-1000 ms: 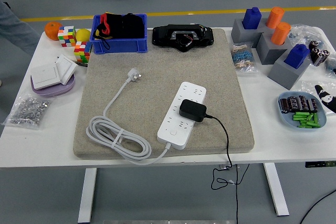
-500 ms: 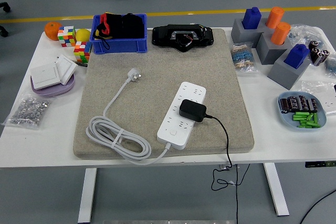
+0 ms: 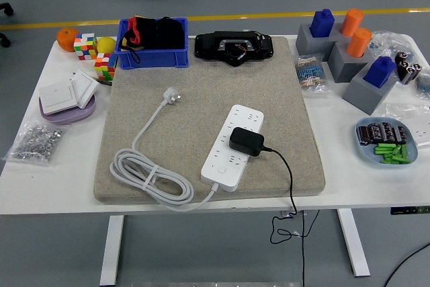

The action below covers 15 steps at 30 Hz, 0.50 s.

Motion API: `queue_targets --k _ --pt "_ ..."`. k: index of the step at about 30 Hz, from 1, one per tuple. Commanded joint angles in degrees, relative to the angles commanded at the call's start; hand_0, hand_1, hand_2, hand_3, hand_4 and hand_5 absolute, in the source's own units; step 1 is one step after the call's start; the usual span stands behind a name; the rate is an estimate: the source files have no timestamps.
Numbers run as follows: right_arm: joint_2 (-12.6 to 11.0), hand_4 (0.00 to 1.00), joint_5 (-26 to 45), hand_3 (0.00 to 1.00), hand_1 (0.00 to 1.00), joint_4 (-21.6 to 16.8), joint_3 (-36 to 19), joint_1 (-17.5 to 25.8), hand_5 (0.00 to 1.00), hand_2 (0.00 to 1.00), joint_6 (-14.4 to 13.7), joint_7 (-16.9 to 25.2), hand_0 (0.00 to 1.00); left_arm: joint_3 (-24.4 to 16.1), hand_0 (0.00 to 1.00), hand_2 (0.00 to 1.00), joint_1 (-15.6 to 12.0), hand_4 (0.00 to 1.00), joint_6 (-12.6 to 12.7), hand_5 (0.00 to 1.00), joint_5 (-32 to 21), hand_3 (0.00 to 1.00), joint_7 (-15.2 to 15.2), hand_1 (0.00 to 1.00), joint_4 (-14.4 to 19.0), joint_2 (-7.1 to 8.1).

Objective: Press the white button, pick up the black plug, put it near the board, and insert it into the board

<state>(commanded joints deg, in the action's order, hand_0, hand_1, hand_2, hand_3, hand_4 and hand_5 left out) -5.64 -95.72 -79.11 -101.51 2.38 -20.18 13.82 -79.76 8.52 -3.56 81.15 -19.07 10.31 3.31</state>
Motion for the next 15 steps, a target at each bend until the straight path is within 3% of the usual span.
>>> queue_targets --k 3,15 --pt "0.2 0.895 0.7 0.671 0.738 -0.2 -0.2 -0.2 0.345 0.691 -0.8 2.1 0.761 0.0 0.708 0.589 0.3 0.652 0.0 0.285 -0.1 0.682 0.0 0.664 0.0 -0.02" --pt "0.9 0.870 0.5 0.643 0.704 -0.7 -0.9 -0.9 0.337 0.673 -0.6 1.7 0.722 0.0 0.708 0.590 0.4 0.652 0.1 0.285 -0.4 0.681 -0.1 0.664 0.0 -0.18"
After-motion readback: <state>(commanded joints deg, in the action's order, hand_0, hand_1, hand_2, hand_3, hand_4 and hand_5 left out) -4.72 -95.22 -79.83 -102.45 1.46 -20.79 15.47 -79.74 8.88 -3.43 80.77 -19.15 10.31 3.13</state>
